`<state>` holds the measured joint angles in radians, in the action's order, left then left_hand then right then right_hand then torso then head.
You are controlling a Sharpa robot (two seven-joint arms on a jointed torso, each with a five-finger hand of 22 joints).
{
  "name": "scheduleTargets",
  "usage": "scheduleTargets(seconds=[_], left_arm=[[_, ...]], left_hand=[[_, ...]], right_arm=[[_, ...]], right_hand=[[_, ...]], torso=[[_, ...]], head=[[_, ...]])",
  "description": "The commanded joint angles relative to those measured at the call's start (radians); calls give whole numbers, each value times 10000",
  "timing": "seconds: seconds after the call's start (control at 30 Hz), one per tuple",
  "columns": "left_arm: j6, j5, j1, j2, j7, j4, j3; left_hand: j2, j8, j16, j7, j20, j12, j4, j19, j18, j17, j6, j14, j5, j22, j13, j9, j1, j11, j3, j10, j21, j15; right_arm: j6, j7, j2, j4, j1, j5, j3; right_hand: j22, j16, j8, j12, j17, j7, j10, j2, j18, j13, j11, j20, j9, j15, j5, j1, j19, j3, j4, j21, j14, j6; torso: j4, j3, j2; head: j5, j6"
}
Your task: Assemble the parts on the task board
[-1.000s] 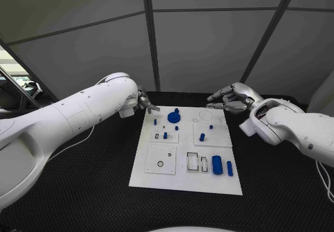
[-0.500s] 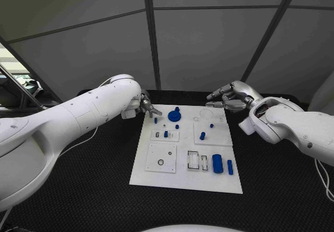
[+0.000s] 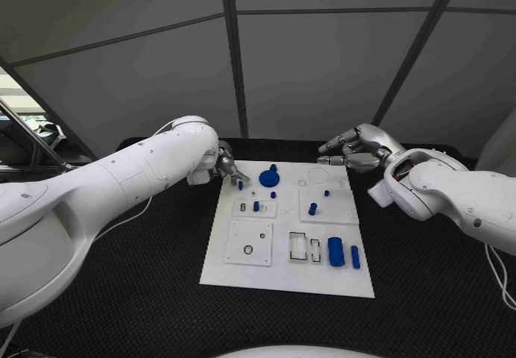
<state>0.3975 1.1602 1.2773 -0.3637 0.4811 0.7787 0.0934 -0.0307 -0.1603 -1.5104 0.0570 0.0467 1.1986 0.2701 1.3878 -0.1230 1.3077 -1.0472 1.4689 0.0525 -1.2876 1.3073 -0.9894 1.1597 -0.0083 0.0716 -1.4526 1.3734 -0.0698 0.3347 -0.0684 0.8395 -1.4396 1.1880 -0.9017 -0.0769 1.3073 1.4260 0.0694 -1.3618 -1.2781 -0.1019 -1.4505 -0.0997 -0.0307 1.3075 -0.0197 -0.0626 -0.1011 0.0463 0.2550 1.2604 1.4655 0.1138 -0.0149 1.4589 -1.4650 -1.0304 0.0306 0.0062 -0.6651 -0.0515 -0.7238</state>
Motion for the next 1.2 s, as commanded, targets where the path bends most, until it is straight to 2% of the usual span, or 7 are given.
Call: scheduleTargets(seconds=[0.03,0.6,0.83,0.97,1.13,1.17,1.2], left_arm=[[309,65,7,26,-109,-13,-1],[-18,65,-10,73,-265,-35,-6],[16,65,-14,99,-276,-75,-6],[42,65,-16,104,-294,-94,-6],[179,66,-17,112,-313,-97,-6],[201,66,-18,114,-313,-97,-6],[215,66,-19,116,-314,-99,-7]], left_hand=[[11,-53,-33,-33,-70,63,-64,-24,521,2111,-62,863,-10,-11,1579,-22,169,-60,-2,-7,-36,-42],[264,-113,-62,-49,-76,60,-271,6,530,2137,-11,870,-4,-63,1582,-123,513,-74,44,-9,-22,-48],[587,-136,-69,-85,-92,49,-632,15,531,2143,48,871,18,-87,1581,-180,982,-106,227,-4,-26,-68],[825,-113,-74,-120,-114,18,-1030,15,531,2149,128,872,454,-101,1570,-184,1431,-137,492,13,-33,-91],[980,-108,-85,-139,-126,-3,-1364,5,530,2159,154,874,489,-103,1560,-186,1719,-153,707,21,-51,-99],[990,-95,-88,-105,-141,-18,-1457,4,527,2162,185,875,972,-110,1553,-184,1765,-164,784,29,-53,-95],[1006,-97,-98,-128,-138,-13,-1526,5,530,2171,189,878,1193,-116,1552,-187,1792,-153,846,25,-54,-96]], right_arm=[[-20,-58,-12,-7,18,-10,-8],[-44,-69,-67,20,18,-10,-9],[-60,-68,-76,22,19,-10,-9],[-70,-65,-77,20,19,-10,-9],[-80,-62,-77,17,19,-10,-9],[-82,-63,-77,16,19,-10,-9],[-82,-63,-77,16,19,-10,-9]], right_hand=[[494,-43,-51,47,3,-18,50,32,-157,314,-5,51,-7,73,30,-86,29,-22,-29,-67,-452,-26],[521,-31,-51,36,-25,-18,43,49,-150,326,-4,51,-7,73,39,-85,44,-11,-22,-54,-458,-20],[521,-31,-51,36,-25,-18,43,49,-150,326,-4,51,-7,73,39,-85,44,-11,-22,-54,-458,-20],[521,-31,-51,36,-25,-18,43,49,-150,326,-4,51,-7,73,39,-85,44,-11,-22,-54,-458,-20],[521,-31,-51,36,-25,-18,43,49,-150,326,-4,51,-7,73,39,-85,44,-11,-22,-54,-458,-20],[521,-31,-51,36,-25,-18,43,49,-150,326,-4,51,-7,73,39,-85,44,-11,-22,-54,-458,-20],[521,-31,-51,36,-25,-18,43,49,-150,326,-4,51,-7,73,39,-85,44,-11,-22,-54,-458,-20]], torso=[[3,1,2],[1,2,-4],[4,4,-1],[5,4,-2],[2,1,1],[2,3,1],[2,4,1]], head=[[-4,-9],[3,-36],[-1,-56],[2,-54],[5,-65],[5,-65],[8,-68]])
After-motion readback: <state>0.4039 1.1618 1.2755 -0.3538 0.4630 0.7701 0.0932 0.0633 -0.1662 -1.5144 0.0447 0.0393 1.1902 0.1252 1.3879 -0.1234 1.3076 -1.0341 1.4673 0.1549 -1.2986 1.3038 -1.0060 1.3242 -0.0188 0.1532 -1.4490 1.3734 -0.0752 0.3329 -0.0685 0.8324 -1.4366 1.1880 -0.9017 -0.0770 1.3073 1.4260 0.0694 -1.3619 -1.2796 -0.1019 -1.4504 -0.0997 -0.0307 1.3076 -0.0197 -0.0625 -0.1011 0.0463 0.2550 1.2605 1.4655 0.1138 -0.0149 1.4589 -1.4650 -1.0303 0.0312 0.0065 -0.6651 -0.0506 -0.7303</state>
